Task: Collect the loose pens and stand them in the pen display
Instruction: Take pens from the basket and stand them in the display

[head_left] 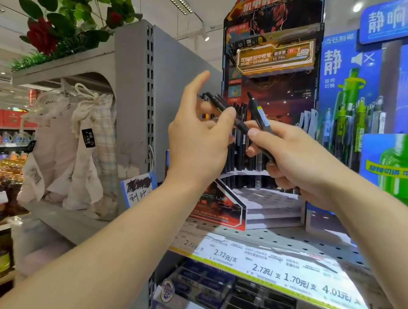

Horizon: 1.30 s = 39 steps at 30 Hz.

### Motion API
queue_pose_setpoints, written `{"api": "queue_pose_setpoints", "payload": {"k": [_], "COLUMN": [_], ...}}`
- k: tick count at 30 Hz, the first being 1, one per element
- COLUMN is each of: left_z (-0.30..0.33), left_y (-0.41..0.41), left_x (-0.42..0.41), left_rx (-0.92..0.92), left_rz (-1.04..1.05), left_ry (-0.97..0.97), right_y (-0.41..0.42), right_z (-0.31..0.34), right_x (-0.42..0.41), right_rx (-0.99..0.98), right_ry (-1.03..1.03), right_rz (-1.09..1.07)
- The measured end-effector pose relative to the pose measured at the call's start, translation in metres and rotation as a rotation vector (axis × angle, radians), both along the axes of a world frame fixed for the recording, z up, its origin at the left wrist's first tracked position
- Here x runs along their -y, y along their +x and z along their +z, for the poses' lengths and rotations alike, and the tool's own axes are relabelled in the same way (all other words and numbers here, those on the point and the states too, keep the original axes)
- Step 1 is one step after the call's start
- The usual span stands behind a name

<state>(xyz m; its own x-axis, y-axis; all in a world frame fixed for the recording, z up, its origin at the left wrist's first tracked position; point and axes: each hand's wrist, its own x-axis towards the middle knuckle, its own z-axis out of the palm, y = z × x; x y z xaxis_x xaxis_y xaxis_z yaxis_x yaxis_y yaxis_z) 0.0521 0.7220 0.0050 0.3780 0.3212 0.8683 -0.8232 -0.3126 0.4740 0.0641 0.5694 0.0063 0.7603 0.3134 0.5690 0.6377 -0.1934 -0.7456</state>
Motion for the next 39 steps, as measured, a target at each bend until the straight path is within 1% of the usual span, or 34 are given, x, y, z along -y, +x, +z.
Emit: {"api": "queue_pose_setpoints", "payload": {"k": [3, 4, 5, 6, 7, 10, 11, 13, 15, 17, 19, 22, 27, 30, 33, 35, 39], "left_z": [0.005, 0.007, 0.008, 0.008, 0.006, 0.000, -0.001, -0.001, -0.001, -0.002, -0.003, -0.005, -0.008, -0.010, -0.010, -0.011, -0.008], "left_y": [0.001, 0.002, 0.003, 0.004, 0.006, 0.012, 0.015, 0.021, 0.027, 0.033, 0.039, 0.045, 0.047, 0.047, 0.047, 0.047, 0.049], "left_x": [0.002, 0.002, 0.001, 0.002, 0.004, 0.015, 0.019, 0.026, 0.031, 0.033, 0.034, 0.035, 0.033, 0.033, 0.034, 0.036, 0.041], "left_rx": [0.107, 0.106, 0.101, 0.105, 0.122, 0.177, 0.170, 0.137, 0.110, 0.071, 0.029, -0.012, -0.028, -0.049, -0.104, -0.178, -0.467], "left_rz": [-0.067, -0.077, -0.064, -0.023, 0.045, 0.270, 0.326, 0.399, 0.441, 0.473, 0.507, 0.519, 0.437, 0.440, 0.456, 0.477, 0.488], "left_ry": [-0.163, -0.188, -0.174, -0.116, -0.019, 0.326, 0.406, 0.510, 0.572, 0.612, 0.626, 0.609, 0.559, 0.590, 0.621, 0.676, 0.817], "right_y": [0.001, 0.000, 0.000, 0.000, 0.001, 0.004, 0.006, 0.008, 0.011, 0.012, 0.012, 0.011, 0.013, 0.018, 0.022, 0.021, 0.017], "right_z": [0.009, 0.012, 0.015, 0.018, 0.020, 0.022, 0.021, 0.019, 0.018, 0.018, 0.019, 0.017, 0.018, 0.018, 0.018, 0.017, 0.014], "right_x": [0.004, 0.007, 0.009, 0.013, 0.015, 0.015, 0.013, 0.012, 0.013, 0.014, 0.016, 0.017, 0.017, 0.018, 0.015, 0.012, 0.016], "right_rx": [0.035, 0.049, 0.062, 0.071, 0.069, 0.057, 0.066, 0.085, 0.102, 0.098, 0.107, 0.130, 0.136, 0.183, 0.226, 0.259, 0.334], "right_ry": [0.190, 0.264, 0.332, 0.393, 0.449, 0.535, 0.527, 0.486, 0.471, 0.503, 0.543, 0.527, 0.532, 0.521, 0.465, 0.432, 0.349], "right_rz": [-0.076, -0.103, -0.128, -0.142, -0.143, -0.112, -0.103, -0.091, -0.085, -0.092, -0.106, -0.128, -0.128, -0.184, -0.243, -0.260, -0.378]}}
